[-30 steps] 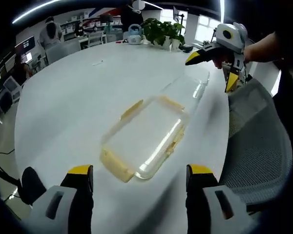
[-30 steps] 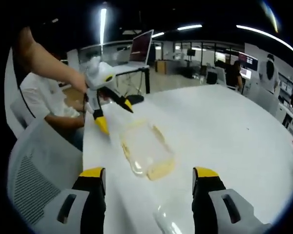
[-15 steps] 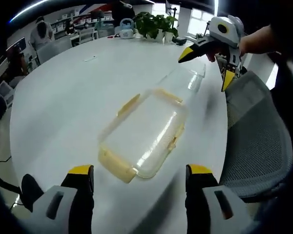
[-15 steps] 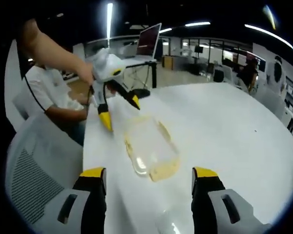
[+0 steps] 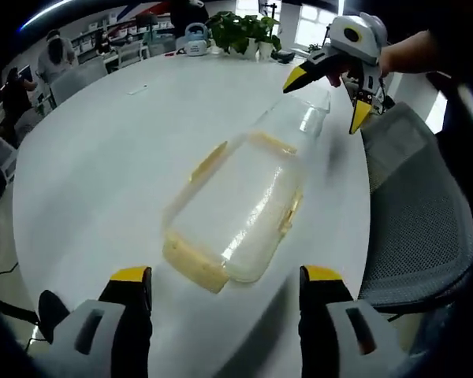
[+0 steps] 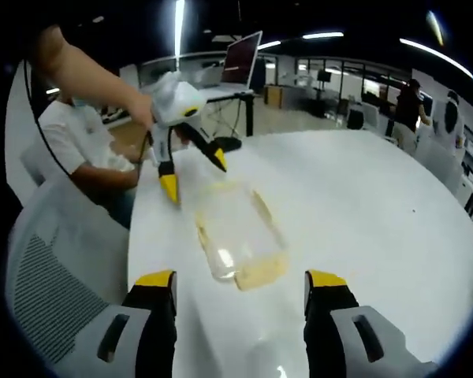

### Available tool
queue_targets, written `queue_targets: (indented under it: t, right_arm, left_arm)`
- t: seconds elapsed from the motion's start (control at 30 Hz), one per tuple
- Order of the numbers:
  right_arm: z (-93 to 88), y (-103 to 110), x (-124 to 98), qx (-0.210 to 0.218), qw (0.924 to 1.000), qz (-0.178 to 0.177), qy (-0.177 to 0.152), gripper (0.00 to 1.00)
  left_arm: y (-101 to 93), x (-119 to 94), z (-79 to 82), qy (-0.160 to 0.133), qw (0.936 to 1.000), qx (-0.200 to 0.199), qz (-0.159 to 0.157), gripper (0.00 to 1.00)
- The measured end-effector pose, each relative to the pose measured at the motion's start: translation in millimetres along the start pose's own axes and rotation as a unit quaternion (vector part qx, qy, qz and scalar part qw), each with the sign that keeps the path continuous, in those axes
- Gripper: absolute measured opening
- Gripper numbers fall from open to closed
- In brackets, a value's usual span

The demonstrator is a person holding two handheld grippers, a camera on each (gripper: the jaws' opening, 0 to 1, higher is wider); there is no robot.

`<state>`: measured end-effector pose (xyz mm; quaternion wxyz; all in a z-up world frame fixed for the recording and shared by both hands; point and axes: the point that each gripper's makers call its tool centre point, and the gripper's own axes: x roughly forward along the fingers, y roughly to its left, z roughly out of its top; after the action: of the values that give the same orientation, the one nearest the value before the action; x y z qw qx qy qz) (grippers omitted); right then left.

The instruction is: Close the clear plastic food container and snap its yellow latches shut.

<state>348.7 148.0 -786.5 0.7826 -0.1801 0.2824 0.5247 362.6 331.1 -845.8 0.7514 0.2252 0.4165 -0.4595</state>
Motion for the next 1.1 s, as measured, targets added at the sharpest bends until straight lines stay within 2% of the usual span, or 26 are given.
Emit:
queue_targets:
  t: [0.43, 0.63, 0.9, 1.1]
  right_arm:
    - [-1.7, -1.9, 10.7, -0.013, 0.9998, 0.009, 0.014, 0.66]
    - [-4.5, -3.7, 13.9, -0.017, 0.9995, 0.013, 0.024, 0.66]
    - [-5.0, -4.1, 20.1, -0.028, 0.9987, 0.023, 0.036, 0.65]
    - [-11.6, -2.3, 22.2, -0.04, 0.9975, 0.031, 0.049, 0.65]
  left_arm:
    - [2.0, 6.1, 1.3, 0.025, 0.9987, 0.041, -0.02, 0.76]
    - [3.2, 7.9, -3.7, 0.042, 0.9965, 0.066, -0.028, 0.76]
    - [8.0, 12.6, -7.6, 0.063, 0.9917, 0.106, -0.036, 0.75]
    - [5.0, 16.5, -3.4, 0.068, 0.9865, 0.142, -0.047, 0.73]
